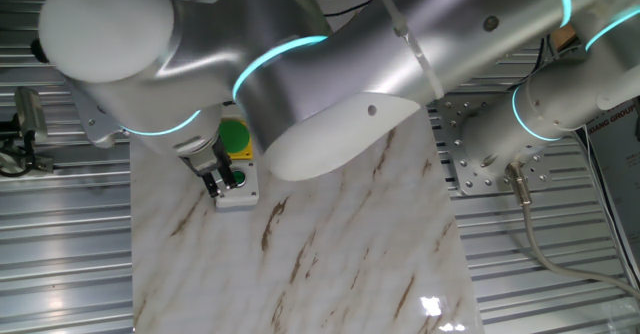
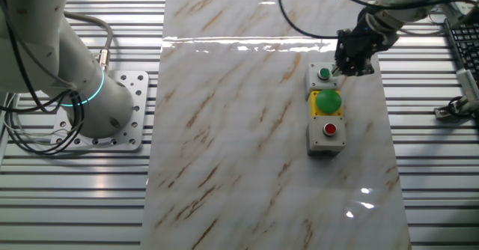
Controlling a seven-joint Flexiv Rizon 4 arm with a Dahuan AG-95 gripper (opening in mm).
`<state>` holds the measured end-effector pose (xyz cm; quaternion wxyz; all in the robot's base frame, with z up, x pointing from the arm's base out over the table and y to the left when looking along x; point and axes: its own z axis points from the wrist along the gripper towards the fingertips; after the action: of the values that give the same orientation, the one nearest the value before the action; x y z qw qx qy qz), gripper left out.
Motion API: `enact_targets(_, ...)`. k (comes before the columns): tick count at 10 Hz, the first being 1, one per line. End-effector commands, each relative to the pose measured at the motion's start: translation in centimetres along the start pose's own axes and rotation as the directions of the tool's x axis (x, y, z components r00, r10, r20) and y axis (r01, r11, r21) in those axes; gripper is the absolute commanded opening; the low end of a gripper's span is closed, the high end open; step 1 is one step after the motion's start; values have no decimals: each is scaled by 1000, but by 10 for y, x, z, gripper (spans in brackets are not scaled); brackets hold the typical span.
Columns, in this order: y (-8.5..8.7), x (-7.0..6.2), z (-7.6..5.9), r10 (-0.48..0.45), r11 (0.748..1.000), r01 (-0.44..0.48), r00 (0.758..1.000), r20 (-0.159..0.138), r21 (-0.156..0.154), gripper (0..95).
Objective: Press three buttons from left to right in sequence
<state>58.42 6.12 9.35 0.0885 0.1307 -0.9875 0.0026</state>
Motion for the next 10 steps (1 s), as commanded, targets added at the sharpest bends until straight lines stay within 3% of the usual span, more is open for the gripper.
enact_targets(1,11,1,0,43,999,-43,999,-12,3,0)
enact_targets(3,12,6,5,35,999,-35,999,0,1,0)
enact_targets(5,12,8,5,19,1000,-19,1000,-11,12,0)
enact_targets(6,12,9,3,20,1000,-20,1000,-18,2,0)
enact_targets(7,11,10,3,26,1000,-26,1000,-12,-11,0)
enact_targets(10,10,17,8,7,1000,-7,1000,5,4,0)
